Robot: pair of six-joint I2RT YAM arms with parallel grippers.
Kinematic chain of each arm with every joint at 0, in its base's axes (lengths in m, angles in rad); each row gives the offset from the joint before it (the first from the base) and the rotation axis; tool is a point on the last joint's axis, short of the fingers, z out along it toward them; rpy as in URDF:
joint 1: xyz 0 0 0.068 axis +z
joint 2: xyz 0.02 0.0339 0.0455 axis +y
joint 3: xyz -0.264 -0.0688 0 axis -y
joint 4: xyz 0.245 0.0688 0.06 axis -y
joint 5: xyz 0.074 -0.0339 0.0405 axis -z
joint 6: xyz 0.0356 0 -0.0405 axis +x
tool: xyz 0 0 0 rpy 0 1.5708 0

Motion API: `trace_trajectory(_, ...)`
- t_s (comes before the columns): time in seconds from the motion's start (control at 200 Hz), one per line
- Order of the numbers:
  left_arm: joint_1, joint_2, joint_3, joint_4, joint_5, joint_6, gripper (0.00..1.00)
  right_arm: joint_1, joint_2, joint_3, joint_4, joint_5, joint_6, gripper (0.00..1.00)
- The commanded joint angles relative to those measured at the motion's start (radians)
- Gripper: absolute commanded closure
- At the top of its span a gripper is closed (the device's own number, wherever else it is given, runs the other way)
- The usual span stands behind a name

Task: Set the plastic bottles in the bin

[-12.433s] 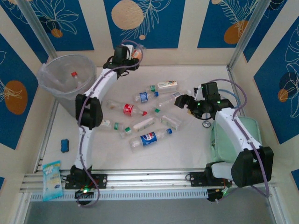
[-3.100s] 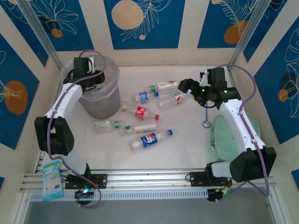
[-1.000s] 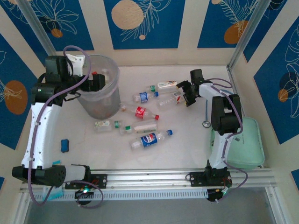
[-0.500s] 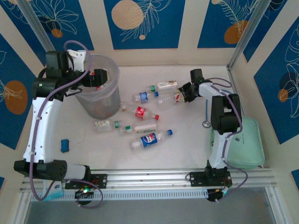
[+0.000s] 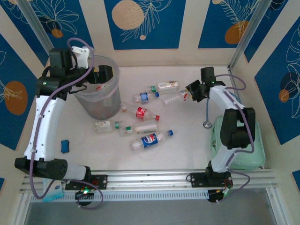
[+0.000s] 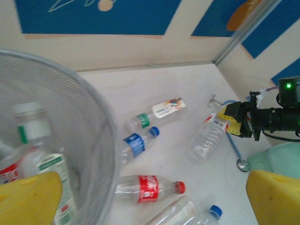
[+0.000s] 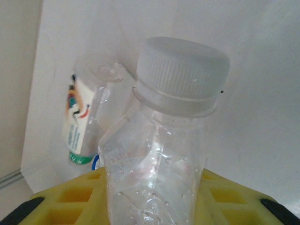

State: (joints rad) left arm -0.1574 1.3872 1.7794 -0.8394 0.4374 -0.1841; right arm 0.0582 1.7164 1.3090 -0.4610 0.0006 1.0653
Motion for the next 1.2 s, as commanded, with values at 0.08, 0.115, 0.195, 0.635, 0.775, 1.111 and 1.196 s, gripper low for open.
trace_trajectory(0.08,-0.088,0.041,0.033,0.035,0.000,-0.012,0.00,-0.012,-0.125,-0.048,-0.044,-0.086,-0.282,1.00)
trace_trajectory(0.115,-0.112,0.054,0.049,0.037,-0.006,-0.012,0.00,-0.012,-0.154,-0.060,-0.036,-0.110,-0.328,1.00)
trace_trajectory(0.195,-0.172,0.093,0.091,0.037,0.006,-0.017,0.00,-0.018,-0.227,-0.100,0.008,-0.181,-0.397,1.00)
trace_trajectory(0.635,-0.428,0.273,0.098,0.165,0.099,-0.066,0.00,0.020,-0.391,-0.107,0.258,-0.629,-0.521,1.00)
trace_trajectory(0.775,-0.465,0.288,0.034,0.265,0.193,-0.104,0.00,0.051,-0.381,-0.090,0.299,-0.685,-0.514,1.00)
trace_trajectory(1.111,-0.501,0.357,0.027,0.182,0.167,-0.061,0.01,0.088,-0.357,-0.059,0.371,-0.717,-0.484,1.00)
trace_trajectory(1.196,-0.504,0.367,0.009,0.233,0.189,-0.099,0.09,0.090,-0.353,-0.060,0.394,-0.736,-0.469,1.00)
